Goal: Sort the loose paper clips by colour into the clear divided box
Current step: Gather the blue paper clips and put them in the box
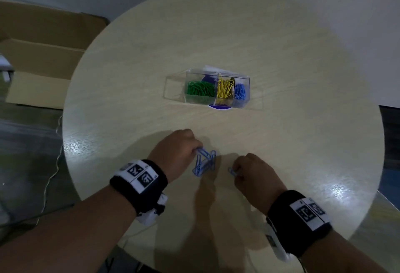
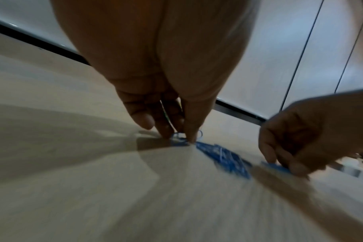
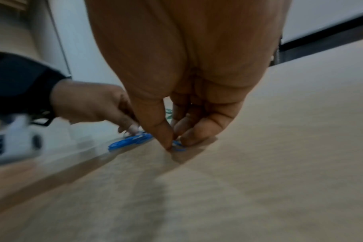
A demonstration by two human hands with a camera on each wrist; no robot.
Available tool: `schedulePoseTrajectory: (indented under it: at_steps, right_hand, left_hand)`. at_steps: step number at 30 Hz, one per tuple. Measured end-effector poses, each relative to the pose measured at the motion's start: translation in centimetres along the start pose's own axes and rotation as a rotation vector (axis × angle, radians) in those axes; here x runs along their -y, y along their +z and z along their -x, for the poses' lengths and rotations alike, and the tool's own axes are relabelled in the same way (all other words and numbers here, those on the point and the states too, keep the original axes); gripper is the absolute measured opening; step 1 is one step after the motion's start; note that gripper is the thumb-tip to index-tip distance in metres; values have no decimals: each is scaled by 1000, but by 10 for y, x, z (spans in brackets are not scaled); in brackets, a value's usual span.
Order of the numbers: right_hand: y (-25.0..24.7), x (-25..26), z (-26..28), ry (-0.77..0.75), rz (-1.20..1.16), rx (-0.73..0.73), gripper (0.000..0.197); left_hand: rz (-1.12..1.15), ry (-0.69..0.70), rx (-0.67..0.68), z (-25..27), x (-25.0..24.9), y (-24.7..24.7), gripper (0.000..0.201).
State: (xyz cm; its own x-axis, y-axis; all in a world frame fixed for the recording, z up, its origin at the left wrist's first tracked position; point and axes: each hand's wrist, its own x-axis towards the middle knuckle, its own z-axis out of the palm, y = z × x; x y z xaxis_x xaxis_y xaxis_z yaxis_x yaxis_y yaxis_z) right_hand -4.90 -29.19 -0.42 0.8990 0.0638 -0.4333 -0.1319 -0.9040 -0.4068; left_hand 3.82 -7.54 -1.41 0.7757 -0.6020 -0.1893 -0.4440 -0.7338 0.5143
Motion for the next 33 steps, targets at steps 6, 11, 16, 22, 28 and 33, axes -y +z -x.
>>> schedulePoseTrajectory:
  at_steps: [6,11,16,22,28,33]
  right_hand:
    - [3,8,-19,153,-72,-147,12]
    - [11,36,-30,161,-74,-145,35]
    - [22,68,-28,111,97,-35,61]
    - [29,69,-21,-15,23,-90,21]
    - [22,56,-18,26,11,-45,21]
    - [25,44,-12,-77,41,-3,13]
  left_hand:
    - [-9,-167,-129,25,12,4,6]
    - [8,-331,-72,36,9,7,8]
    - [32,-404,-123,44,14,9,13]
    - [29,-444,-144,49,21,1,18]
    - [7,-444,-99,49,16,-5,14]
    - [37,-408,-82,41,10,-8,10]
